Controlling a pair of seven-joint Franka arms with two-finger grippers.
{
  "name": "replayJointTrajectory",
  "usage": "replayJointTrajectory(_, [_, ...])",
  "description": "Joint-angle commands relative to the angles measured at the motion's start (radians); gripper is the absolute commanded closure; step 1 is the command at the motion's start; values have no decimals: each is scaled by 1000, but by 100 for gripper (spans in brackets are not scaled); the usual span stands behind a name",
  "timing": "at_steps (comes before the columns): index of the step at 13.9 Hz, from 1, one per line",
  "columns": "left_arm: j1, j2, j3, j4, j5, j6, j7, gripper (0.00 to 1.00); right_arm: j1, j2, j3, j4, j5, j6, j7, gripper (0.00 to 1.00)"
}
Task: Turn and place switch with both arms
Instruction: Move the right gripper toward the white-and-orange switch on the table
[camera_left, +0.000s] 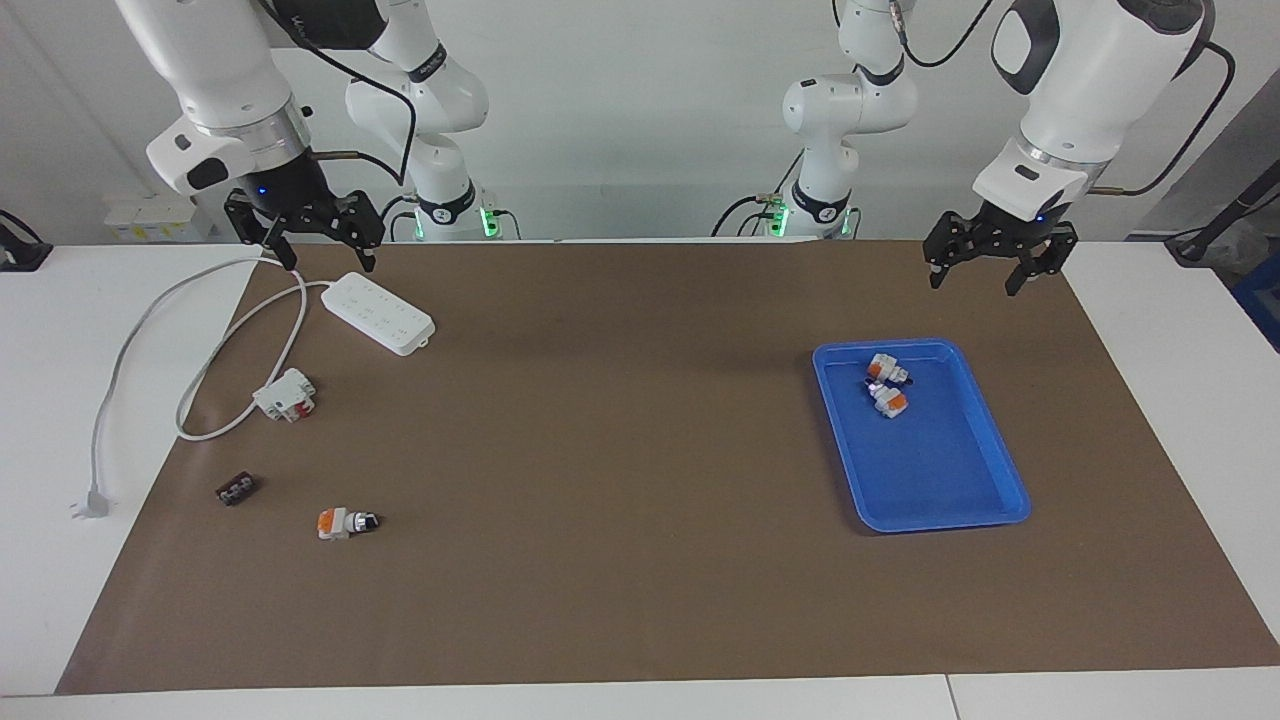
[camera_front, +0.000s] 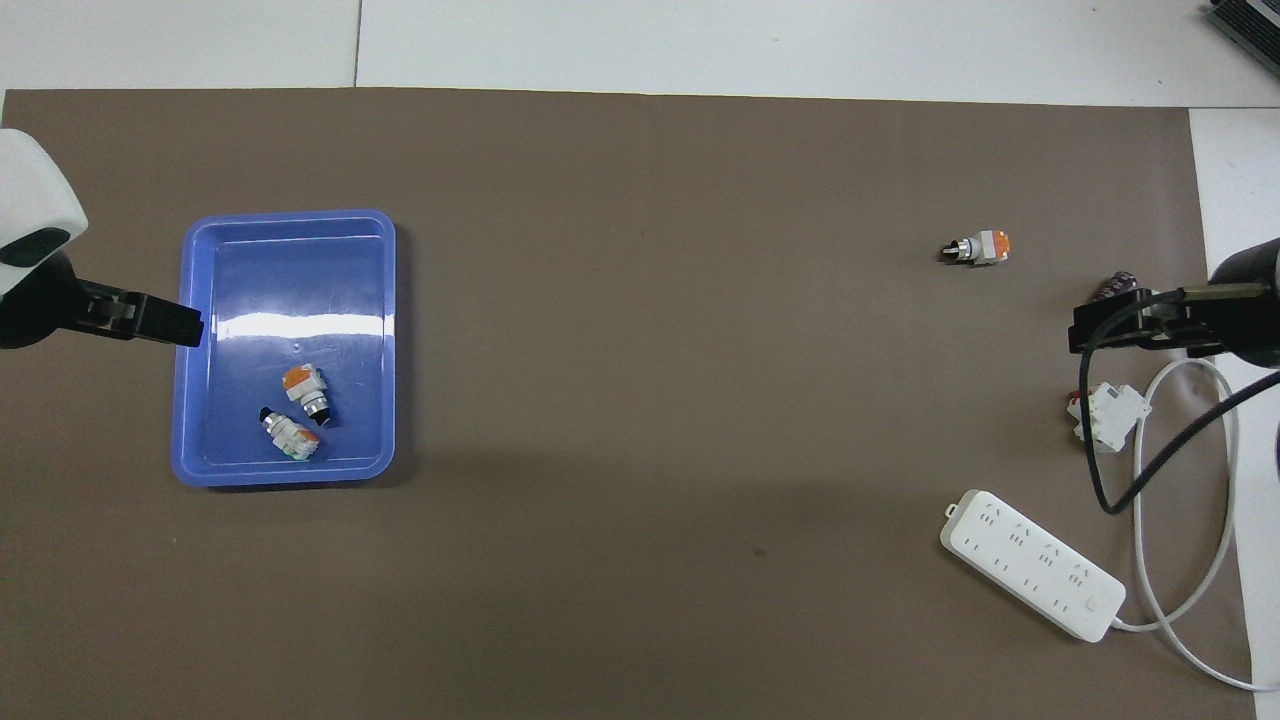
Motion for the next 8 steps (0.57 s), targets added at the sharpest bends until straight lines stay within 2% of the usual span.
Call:
replayJointTrajectory(1, [-8, -19, 4, -21, 16, 13, -7, 0, 0, -10, 1, -9, -1, -3, 2, 0])
replayJointTrajectory(5, [-9, -18, 4, -18, 16, 13, -5, 0, 0, -8, 1, -10, -1, 2, -15, 0])
replayJointTrajectory(8, [-6, -18, 2, -18, 16, 16, -5, 0, 0, -8, 1, -46, -1, 64, -212, 0])
